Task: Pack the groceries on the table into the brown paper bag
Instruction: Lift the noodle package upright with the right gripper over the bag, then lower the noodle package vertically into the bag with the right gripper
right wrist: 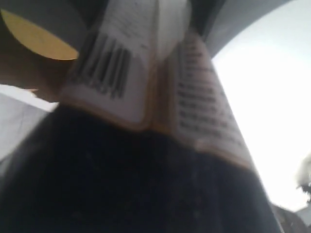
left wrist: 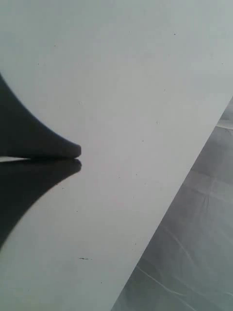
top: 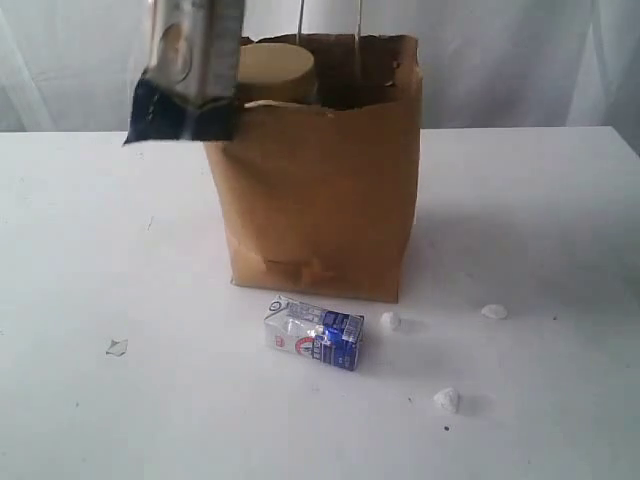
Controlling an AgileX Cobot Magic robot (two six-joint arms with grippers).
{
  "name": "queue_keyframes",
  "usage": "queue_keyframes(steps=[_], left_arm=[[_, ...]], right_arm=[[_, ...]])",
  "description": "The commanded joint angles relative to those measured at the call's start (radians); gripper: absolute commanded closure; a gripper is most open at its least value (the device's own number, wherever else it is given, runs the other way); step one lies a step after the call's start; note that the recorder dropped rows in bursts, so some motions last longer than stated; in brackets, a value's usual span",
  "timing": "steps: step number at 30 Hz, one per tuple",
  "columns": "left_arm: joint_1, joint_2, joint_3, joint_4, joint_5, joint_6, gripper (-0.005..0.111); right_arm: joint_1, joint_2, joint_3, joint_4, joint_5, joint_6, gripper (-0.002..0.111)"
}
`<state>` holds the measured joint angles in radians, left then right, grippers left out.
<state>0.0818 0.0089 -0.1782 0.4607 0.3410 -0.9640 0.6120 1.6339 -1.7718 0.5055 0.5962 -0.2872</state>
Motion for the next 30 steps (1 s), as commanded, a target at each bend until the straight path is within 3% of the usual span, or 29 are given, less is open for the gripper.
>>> queue_keyframes(steps=[1,13,30], left_arm=[[-0.007,-0.009,0.005,-0.003,0.003,0.001,0.107],[-0.007,-0.009,0.005,-0.009,0.003,0.001,0.107],[-0.007,-0.009,0.005,-0.014,0.028,0.001,0.107]], right_arm=[[-0.103,-0.098,-0.012,0.132,-0.067,-0.058,0.108],[-0.244,-0.190,-0.012,0.204,-0.135,-0.227,0.108],[-0.254,-0.177,0.010,0.201,-0.178,-0.622,0.108]])
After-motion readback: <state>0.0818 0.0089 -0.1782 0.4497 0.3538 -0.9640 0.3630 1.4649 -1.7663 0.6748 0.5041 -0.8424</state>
